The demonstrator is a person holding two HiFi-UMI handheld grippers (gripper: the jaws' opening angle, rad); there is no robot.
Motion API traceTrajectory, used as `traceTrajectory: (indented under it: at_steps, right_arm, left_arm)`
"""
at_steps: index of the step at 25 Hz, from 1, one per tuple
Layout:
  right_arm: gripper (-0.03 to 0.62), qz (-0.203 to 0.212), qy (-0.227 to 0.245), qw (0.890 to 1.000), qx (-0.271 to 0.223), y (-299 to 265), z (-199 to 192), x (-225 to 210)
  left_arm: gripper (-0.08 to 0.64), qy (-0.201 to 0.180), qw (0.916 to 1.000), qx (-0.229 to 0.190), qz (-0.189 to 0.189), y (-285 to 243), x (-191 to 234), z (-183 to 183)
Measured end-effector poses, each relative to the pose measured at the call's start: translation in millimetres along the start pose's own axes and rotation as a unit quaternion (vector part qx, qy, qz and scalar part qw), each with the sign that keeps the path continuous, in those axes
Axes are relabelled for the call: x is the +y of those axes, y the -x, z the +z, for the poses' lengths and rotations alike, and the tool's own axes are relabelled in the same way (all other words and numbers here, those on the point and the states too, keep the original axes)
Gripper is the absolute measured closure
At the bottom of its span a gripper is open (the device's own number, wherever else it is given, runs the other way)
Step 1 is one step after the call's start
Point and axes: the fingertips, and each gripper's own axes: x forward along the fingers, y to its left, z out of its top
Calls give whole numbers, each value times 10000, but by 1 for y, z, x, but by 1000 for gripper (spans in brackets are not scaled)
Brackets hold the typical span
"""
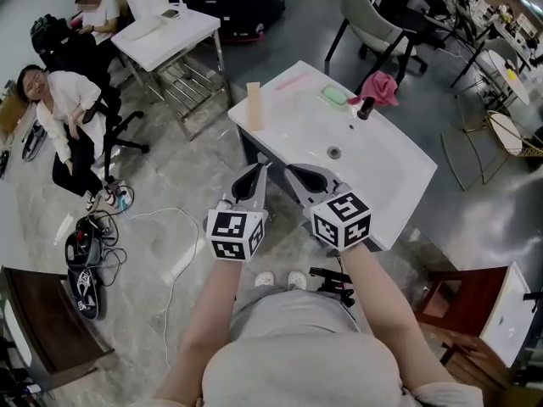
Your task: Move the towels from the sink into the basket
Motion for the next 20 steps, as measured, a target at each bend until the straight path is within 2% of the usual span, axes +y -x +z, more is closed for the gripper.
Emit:
traceTrajectory:
  at_steps: [9,13,20]
  right_arm:
    - [574,-305,205,9988,-322,27,20,-4]
    - [574,-530,116,9970,-557,44,30,-13]
    - [574,-887,32,9936,-705,69,31,-27]
  left_arm:
    - [555,-225,9982,-317,-461,-11,-35,30]
    - [555,-443,9950,-490,-755,-15,-57,45]
    - [555,-548,9896,-596,-1190,-24,-86,54]
